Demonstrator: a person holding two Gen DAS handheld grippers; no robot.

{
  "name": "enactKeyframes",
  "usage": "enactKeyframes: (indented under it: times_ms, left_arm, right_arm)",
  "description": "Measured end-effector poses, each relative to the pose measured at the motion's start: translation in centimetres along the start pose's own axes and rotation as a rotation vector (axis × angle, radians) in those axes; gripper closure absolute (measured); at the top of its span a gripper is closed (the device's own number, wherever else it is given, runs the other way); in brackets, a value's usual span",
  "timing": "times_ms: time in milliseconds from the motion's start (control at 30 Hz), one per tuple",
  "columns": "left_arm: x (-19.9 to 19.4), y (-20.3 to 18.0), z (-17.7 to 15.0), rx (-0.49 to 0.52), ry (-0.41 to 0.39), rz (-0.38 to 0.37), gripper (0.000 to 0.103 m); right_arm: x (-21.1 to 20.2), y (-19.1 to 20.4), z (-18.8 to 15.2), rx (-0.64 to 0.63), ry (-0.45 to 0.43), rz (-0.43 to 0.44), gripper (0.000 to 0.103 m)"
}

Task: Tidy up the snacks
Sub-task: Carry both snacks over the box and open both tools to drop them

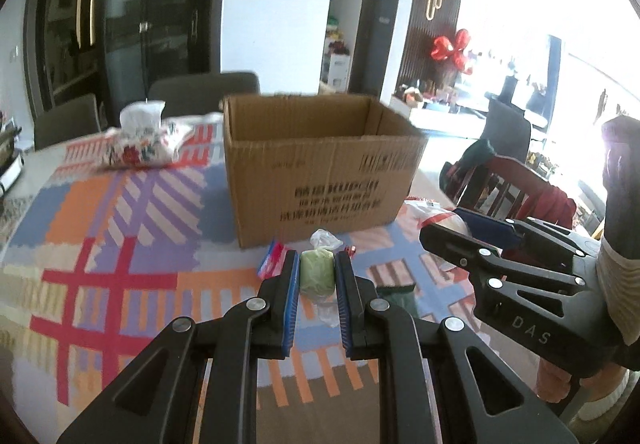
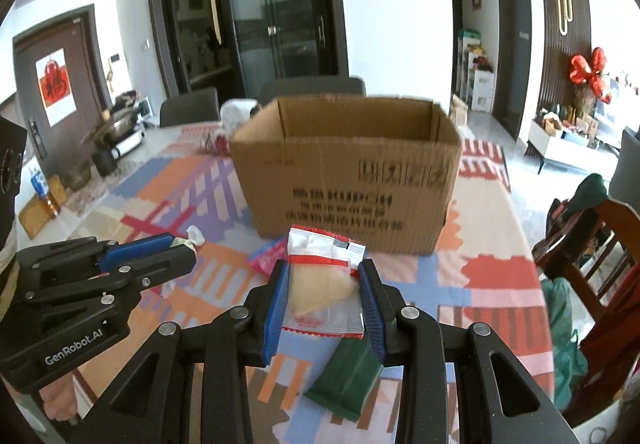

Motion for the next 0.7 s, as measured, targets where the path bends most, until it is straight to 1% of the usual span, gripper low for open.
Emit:
enactKeyframes:
  times_ms: [200,433,700]
  left_arm:
    - [-1.8,-0.3,2.7,0.017,-0.081,0.003,0.085]
    - [-3.1,-0.5,5.9,0.024,-0.167,0.009,0.085]
    - [-3.0,-0.2,9.2,0.037,-0.212,0.017,0.085]
  right_arm:
    - [-2.0,0.2,2.3,-0.021,-0.081,-0.004,0.067]
    - [-3.6,0.2,5.4,-0.037,-0.151,-0.006,0.067]
    - [-4.6,0.2,8.7,-0.067,-0.210,-0.022,0.067]
Point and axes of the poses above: each gripper's, at about its wrist camera, not at the fingertips, and x roughly the way its jaws point, y to its left, z to its top, the point moved 1 cm from there along x, roughly the way its jaws point, and after that the axes turned 11 degrees about z, right-handed, at the moved point
